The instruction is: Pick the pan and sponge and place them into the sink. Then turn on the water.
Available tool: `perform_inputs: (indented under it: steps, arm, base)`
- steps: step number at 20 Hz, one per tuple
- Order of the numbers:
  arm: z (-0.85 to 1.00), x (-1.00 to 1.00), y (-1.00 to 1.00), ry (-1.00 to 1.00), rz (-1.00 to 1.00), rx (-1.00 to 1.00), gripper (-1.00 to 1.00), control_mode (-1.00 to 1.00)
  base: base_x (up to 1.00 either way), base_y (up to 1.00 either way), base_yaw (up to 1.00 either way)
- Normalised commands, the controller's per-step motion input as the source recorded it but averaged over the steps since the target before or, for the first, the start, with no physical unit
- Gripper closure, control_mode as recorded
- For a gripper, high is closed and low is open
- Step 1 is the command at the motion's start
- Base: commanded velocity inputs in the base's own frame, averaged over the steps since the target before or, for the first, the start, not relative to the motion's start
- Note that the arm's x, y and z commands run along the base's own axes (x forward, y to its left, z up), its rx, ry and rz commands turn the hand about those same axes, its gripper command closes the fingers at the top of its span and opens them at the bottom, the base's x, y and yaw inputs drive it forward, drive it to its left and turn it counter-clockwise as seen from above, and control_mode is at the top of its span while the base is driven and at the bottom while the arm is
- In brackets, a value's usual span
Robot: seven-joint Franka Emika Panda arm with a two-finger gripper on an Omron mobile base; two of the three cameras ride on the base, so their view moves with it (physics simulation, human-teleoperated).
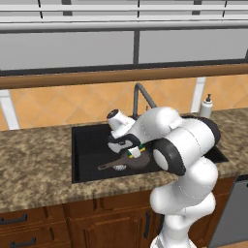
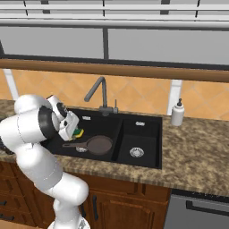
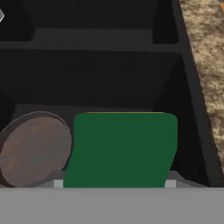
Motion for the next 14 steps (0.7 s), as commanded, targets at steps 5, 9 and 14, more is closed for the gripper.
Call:
perform_inputs:
  steps: [5, 9, 14]
  arm:
    - [-0.47, 0.20, -0.10, 0.00, 0.00, -0.05, 1.00, -1.00]
    - [-0.54, 0.11, -0.18, 0.00, 0.00, -0.03, 1.00, -1.00]
    - [-0.49, 0.17, -0.15, 0.00, 0.00, -0.02, 1.00, -1.00]
  base:
    - [0.00, 0.00, 0.00]
    - [0.00, 0.00, 0.00]
    - [0.00, 0.00, 0.00]
